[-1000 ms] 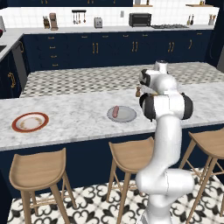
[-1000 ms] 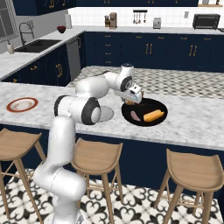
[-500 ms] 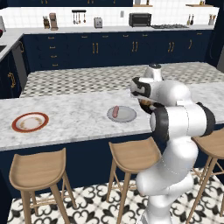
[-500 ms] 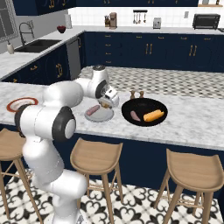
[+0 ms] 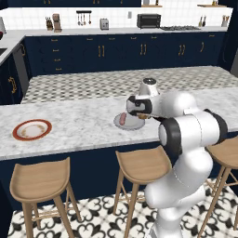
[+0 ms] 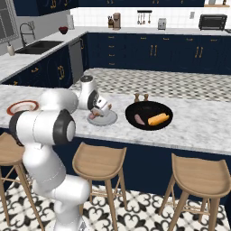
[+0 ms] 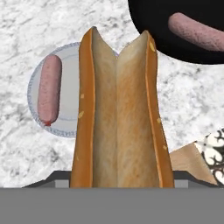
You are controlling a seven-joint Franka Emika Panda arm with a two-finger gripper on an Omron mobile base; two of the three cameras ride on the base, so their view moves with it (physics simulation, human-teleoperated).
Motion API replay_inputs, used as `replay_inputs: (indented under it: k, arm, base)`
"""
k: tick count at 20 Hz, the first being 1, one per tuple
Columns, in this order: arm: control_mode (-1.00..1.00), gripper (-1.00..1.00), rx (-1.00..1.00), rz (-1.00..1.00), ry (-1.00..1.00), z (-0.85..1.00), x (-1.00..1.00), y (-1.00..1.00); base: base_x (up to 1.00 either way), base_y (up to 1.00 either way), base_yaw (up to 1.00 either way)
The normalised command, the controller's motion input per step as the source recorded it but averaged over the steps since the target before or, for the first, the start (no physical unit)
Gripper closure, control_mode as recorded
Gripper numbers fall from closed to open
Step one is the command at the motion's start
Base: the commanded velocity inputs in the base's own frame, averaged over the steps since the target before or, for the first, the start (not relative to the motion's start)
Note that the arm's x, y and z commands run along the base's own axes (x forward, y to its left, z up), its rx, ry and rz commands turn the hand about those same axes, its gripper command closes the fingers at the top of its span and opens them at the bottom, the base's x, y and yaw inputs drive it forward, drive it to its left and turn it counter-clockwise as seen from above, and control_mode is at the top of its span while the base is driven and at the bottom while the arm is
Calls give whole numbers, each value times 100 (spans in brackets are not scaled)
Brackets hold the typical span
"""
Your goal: Place one bun and one sausage from the bowl on each plate.
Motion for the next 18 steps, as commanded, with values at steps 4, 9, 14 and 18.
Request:
replay_inputs:
  k: [4,9,14,18]
  arm:
    - [-100,100,0,0,10,-33,57,10]
    - [-100,100,0,-2,9,-42,52,0]
    - [-100,100,0,-1,5,-42,44,0]
    - [-100,100,0,0,3,-48,22,0]
  base:
    - [0,0,0]
    - [0,0,0]
    - [0,0,0]
    - [0,0,0]
